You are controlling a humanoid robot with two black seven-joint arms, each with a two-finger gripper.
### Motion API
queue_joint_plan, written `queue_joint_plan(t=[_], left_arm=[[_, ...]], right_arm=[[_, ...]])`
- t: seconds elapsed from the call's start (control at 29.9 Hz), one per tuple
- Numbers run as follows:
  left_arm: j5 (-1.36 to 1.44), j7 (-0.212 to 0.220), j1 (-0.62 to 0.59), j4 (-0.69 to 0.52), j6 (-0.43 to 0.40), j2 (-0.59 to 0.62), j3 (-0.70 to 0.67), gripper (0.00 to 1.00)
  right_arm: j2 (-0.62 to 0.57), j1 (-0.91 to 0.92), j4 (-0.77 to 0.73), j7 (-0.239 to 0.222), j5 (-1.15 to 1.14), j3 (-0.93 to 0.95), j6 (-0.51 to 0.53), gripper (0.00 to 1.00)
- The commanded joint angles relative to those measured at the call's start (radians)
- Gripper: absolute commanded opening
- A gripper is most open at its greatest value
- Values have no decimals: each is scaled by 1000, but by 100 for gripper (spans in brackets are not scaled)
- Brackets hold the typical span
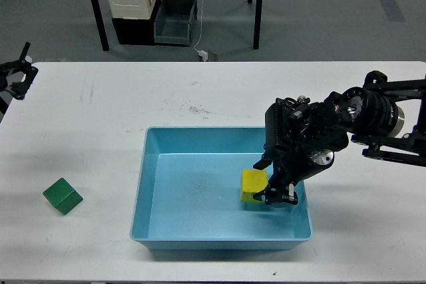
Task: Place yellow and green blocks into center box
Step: 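Lift the yellow cube and lower it into the blue box, then open the right gripper and withdraw it from the box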
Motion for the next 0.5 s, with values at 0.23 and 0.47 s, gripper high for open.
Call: queue_joint_plan(t=[0.23, 0.47], left_arm=[[616, -311, -27, 4, 29, 97, -55, 100], [1125, -311, -22, 3, -109, 315, -49, 100]], right_arm=[[-56, -178, -47, 0, 17, 329, -37, 98], [-60, -571, 85, 0, 22, 913, -133, 99]])
